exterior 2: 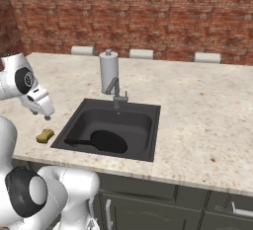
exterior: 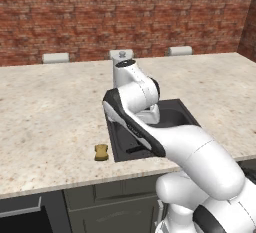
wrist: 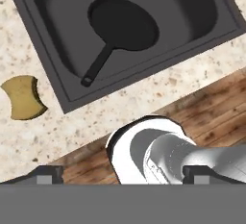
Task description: Pick the pan and sponge and place them into the sink. Then turn on the water.
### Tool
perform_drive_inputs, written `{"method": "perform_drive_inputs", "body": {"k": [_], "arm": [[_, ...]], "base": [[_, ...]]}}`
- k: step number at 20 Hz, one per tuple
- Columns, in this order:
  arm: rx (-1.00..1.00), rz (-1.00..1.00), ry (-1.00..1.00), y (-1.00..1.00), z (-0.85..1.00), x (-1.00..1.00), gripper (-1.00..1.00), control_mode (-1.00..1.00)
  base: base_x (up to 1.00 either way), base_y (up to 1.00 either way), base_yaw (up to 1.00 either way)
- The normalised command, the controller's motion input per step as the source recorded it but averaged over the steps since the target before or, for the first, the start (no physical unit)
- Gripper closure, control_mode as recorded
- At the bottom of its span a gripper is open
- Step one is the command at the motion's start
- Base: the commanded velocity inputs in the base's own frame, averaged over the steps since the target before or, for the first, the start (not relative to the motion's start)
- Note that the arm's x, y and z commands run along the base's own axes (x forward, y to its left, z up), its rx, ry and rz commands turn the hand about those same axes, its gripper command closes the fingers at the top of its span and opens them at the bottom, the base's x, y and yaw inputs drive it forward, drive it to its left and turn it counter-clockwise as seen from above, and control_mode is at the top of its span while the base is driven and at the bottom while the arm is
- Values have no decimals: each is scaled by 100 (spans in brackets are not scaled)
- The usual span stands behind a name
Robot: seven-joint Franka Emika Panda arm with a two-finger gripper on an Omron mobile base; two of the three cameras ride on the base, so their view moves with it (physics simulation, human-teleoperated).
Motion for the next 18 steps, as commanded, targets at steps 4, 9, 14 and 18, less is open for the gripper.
{"method": "perform_drive_inputs", "body": {"k": [4,9,14,18], "arm": [[6,42,15,55,-43,-26,-100,-100],[7,37,7,64,-60,-4,-100,-100],[0,17,4,43,-53,14,-100,-100],[0,8,3,23,-48,58,-100,-100]], "base": [[0,0,0],[0,0,0],[0,0,0],[0,0,0]]}}
